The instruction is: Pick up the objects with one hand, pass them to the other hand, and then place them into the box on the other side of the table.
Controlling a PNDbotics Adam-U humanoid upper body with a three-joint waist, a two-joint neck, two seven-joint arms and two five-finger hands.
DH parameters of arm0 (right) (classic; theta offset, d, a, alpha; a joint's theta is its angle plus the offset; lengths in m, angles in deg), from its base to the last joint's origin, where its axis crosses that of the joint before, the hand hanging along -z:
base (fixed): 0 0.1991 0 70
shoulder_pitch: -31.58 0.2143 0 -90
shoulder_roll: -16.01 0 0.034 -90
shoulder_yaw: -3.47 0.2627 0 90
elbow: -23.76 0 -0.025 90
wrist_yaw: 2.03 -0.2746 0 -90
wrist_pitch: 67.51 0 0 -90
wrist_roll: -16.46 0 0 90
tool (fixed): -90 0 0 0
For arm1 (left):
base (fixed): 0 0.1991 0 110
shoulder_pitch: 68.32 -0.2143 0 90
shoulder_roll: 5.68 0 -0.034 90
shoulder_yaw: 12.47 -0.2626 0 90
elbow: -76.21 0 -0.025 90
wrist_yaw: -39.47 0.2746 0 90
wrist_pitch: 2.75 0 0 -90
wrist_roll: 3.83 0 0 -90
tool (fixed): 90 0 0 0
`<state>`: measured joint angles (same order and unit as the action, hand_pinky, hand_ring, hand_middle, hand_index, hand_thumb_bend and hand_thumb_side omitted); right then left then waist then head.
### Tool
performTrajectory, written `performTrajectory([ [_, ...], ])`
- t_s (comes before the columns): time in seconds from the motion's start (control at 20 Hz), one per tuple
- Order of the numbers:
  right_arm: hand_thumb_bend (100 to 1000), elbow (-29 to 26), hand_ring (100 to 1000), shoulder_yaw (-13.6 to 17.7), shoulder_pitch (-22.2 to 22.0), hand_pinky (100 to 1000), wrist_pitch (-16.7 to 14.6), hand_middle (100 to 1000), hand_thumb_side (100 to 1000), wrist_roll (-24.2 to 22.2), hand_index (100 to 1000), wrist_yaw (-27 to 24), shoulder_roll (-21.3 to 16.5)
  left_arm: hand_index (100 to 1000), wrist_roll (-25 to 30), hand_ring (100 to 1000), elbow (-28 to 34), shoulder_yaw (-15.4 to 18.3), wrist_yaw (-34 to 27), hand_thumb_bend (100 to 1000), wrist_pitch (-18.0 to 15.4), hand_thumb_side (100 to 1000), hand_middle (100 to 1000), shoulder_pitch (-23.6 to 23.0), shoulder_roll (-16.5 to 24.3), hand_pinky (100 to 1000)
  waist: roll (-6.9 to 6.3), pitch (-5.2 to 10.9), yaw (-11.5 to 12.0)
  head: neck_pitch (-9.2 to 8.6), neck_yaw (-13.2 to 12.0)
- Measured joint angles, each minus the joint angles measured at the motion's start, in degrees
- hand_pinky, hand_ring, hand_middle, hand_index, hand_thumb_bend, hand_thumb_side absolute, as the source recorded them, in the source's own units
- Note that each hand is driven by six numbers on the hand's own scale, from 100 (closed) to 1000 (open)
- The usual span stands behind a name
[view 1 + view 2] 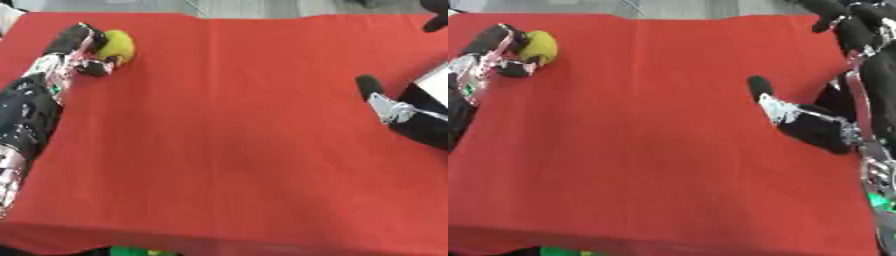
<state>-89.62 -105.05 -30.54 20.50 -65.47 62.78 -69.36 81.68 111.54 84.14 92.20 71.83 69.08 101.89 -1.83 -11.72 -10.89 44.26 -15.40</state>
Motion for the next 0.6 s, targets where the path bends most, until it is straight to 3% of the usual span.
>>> performTrajectory([
  [0.3,404,0.0,756,-1.4,0.2,717,-0.9,580,551,-1.3,860,-0.8,-1.2,501,8.5,486,9.5,-3.5,-13.7,100,-6.9,143,435,-2.2,1.3,678,-0.38,2.00,2.7,0.00,3.5],
  [0.35,413,0.0,758,-2.0,0.7,724,-1.3,584,527,-1.8,864,-1.2,-1.6,501,10.5,486,11.6,-4.5,-16.5,100,-8.0,147,435,-2.9,1.9,679,-0.52,2.51,3.2,0.00,4.2],
  [0.4,485,0.0,759,-2.6,1.3,727,-2.0,586,603,-2.5,865,-1.6,-2.1,502,12.5,487,14.0,-5.6,-19.4,100,-9.1,148,436,-3.6,2.4,675,-0.71,2.97,3.7,0.00,4.9],
  [0.45,425,0.0,759,-3.3,2.0,730,-2.7,588,515,-3.3,866,-2.2,-2.5,503,14.7,487,16.6,-6.9,-22.4,100,-10.1,153,438,-4.4,3.0,679,-0.93,3.38,4.2,0.00,5.7],
  [0.6,453,0.0,756,-5.7,4.6,731,-5.0,586,518,-6.0,867,-4.5,-3.8,504,22.1,489,24.6,-11.8,-31.8,100,-12.1,169,440,-6.7,4.1,678,-1.23,4.18,5.3,0.00,7.8],
])
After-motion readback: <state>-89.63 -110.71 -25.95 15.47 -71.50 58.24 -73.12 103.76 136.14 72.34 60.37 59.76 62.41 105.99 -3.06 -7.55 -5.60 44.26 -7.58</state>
